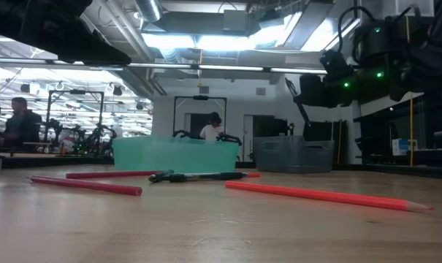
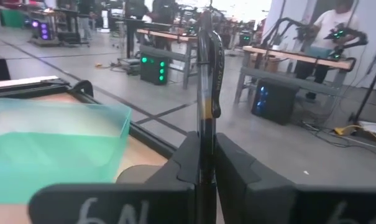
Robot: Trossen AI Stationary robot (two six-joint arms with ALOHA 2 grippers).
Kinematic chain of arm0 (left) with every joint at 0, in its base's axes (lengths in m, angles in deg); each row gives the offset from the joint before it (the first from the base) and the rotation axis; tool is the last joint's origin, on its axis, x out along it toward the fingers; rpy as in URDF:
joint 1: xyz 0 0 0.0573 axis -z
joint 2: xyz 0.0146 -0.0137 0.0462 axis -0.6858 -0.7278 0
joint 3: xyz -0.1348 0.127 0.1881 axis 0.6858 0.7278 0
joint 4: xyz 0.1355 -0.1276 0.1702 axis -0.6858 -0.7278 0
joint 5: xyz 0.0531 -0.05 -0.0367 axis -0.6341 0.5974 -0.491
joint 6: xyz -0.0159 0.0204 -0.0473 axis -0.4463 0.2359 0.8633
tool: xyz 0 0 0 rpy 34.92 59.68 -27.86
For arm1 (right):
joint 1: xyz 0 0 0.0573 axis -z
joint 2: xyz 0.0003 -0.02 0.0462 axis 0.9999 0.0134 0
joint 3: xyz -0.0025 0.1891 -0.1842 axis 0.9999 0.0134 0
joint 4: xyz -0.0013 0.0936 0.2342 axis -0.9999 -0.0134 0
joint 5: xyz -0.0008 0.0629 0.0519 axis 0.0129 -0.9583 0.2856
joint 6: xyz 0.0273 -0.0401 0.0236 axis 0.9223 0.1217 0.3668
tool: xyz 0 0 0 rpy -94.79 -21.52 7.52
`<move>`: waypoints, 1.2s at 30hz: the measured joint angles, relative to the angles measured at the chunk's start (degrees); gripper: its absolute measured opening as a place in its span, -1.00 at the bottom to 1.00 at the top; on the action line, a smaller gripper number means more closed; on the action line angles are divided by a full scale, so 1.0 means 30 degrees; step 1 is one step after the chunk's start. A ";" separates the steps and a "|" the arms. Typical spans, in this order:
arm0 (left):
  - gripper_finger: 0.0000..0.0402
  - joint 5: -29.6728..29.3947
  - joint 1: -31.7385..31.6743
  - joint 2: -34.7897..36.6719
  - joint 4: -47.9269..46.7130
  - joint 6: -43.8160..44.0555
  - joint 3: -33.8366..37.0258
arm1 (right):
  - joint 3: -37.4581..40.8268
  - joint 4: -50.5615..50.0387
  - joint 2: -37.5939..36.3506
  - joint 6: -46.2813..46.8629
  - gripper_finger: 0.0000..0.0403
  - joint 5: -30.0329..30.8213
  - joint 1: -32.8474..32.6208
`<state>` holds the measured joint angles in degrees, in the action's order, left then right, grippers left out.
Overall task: Sort pens & pencils
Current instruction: Put the black pen into the gray bin
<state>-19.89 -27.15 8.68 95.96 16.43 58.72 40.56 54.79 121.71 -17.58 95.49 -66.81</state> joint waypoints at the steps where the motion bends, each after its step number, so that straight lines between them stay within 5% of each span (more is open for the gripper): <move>1: -0.53 0.0000 0.0004 0.0000 -0.0009 0.0000 0.0000 | -0.0004 -0.0197 0.0000 -0.0002 -0.85 -0.0367 0.0342; 16: -0.53 0.0000 0.0002 0.0000 -0.0073 -0.0022 0.0000 | -0.0073 -0.2891 -0.0620 -0.1176 -0.85 -0.8060 0.4699; 22: -0.53 0.0006 0.0000 0.0000 -0.0073 -0.0057 0.0000 | -0.2793 -1.1287 -0.1746 -0.2679 -0.85 -0.9399 0.5489; 31: -0.53 0.0007 -0.0372 0.0000 -0.0292 -0.0044 0.0000 | -1.0308 -2.5081 -0.1829 -0.6166 -0.85 -0.9456 0.6024; 36: -0.53 0.0007 -0.0503 0.0000 -0.0350 -0.0036 0.0000 | -1.3241 -2.9995 -0.1697 -0.7640 -0.85 -1.0007 0.6441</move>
<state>-19.87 -28.66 8.68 94.91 16.32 58.72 0.84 -35.19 116.62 -40.50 65.46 -47.49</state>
